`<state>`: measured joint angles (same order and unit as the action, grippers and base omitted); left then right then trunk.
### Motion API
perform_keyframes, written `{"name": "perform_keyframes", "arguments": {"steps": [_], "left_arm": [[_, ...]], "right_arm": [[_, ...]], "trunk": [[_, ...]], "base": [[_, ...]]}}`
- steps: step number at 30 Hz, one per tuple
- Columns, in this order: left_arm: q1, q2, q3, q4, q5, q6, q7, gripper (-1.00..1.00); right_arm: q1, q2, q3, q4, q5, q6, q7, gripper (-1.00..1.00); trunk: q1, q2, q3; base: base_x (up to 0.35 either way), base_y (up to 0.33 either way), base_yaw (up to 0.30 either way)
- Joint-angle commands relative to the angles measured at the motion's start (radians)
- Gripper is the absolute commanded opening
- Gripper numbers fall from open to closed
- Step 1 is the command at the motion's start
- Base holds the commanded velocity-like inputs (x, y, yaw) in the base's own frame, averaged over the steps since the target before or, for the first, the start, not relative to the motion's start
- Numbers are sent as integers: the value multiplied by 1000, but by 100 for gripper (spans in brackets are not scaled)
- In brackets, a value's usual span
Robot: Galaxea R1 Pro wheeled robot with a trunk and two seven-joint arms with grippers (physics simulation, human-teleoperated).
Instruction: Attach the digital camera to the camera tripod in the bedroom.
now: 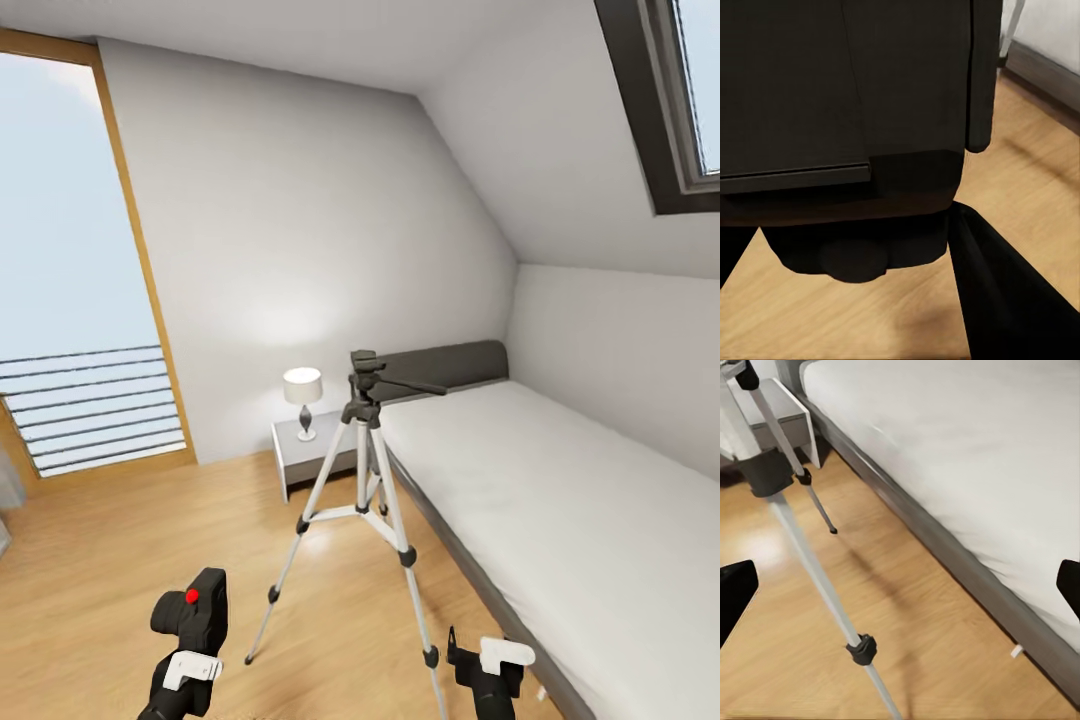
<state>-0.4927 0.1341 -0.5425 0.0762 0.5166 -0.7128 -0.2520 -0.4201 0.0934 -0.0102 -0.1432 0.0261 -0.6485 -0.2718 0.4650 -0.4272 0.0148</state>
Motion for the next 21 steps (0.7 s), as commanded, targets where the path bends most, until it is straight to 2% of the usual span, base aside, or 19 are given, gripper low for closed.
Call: {"name": "perform_keyframes", "arguments": {"steps": [1,13,21], "left_arm": [[-1,-1,-5,4,10,-4,-6,-100],[-1,-1,-5,3,10,-4,-6,-100],[-1,-1,-5,3,10,-4,-6,-100]], "right_arm": [[0,0,-1,1,3,-2,-4,100],[0,0,-1,2,3,-2,-4,100],[0,0,-1,2,3,-2,-4,100]], "trunk": [[0,-1,-1],[0,-1,-10],[0,-1,-15]], "base": [[1,1,275],[8,-5,275],[146,-99,275]]}}
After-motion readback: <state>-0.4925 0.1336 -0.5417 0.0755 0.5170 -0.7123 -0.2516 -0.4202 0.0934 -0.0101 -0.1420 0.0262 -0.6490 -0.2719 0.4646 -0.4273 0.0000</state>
